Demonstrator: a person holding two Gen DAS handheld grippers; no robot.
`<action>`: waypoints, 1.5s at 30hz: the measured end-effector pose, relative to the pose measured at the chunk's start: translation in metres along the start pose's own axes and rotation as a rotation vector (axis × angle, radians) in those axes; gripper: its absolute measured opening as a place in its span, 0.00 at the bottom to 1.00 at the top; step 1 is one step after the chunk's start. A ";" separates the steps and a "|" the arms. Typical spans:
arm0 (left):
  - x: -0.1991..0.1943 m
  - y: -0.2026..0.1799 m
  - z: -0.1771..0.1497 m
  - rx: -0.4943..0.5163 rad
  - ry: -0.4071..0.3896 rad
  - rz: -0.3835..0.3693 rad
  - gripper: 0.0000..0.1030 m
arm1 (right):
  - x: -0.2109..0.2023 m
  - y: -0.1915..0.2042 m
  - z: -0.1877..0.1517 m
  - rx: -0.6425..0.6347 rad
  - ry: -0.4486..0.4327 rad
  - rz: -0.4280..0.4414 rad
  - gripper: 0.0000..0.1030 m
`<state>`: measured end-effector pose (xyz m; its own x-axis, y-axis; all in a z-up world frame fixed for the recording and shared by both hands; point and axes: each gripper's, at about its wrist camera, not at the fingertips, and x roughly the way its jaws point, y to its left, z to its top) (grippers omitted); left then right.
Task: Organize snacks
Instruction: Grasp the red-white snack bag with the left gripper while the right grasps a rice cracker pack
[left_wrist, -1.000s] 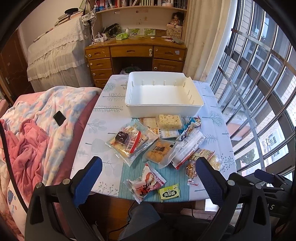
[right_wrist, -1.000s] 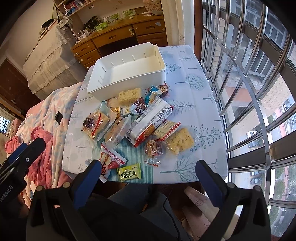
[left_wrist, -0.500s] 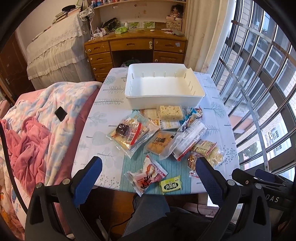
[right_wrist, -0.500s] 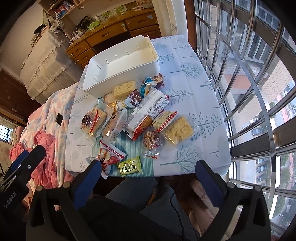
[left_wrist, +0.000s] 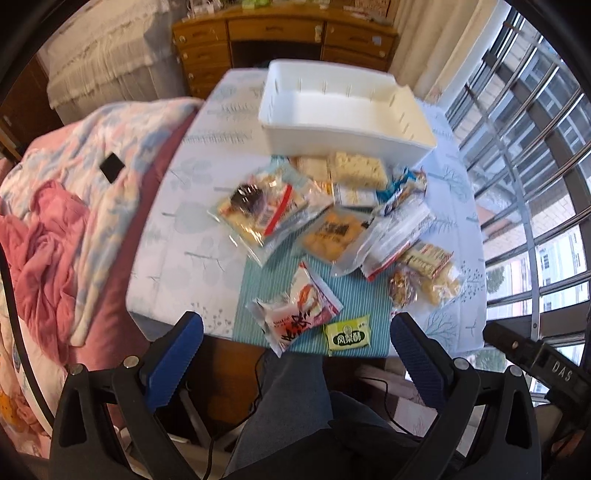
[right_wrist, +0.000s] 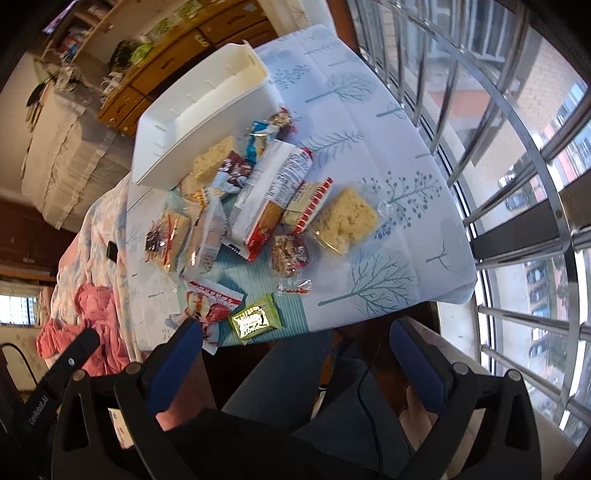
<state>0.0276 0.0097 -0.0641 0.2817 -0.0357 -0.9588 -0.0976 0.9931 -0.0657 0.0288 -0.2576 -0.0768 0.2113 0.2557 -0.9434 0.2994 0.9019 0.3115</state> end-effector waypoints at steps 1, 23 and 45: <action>0.005 -0.001 0.001 0.002 0.016 -0.003 0.98 | 0.004 -0.004 0.002 0.024 0.009 -0.002 0.99; 0.155 -0.019 0.014 0.168 0.316 0.079 0.98 | 0.095 -0.052 0.034 0.233 0.029 -0.068 0.89; 0.235 -0.025 0.020 0.176 0.409 0.133 0.86 | 0.144 -0.048 0.070 0.110 -0.087 -0.129 0.81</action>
<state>0.1157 -0.0209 -0.2825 -0.1254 0.0868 -0.9883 0.0657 0.9947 0.0790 0.1094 -0.2885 -0.2194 0.2430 0.1046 -0.9644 0.4278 0.8807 0.2033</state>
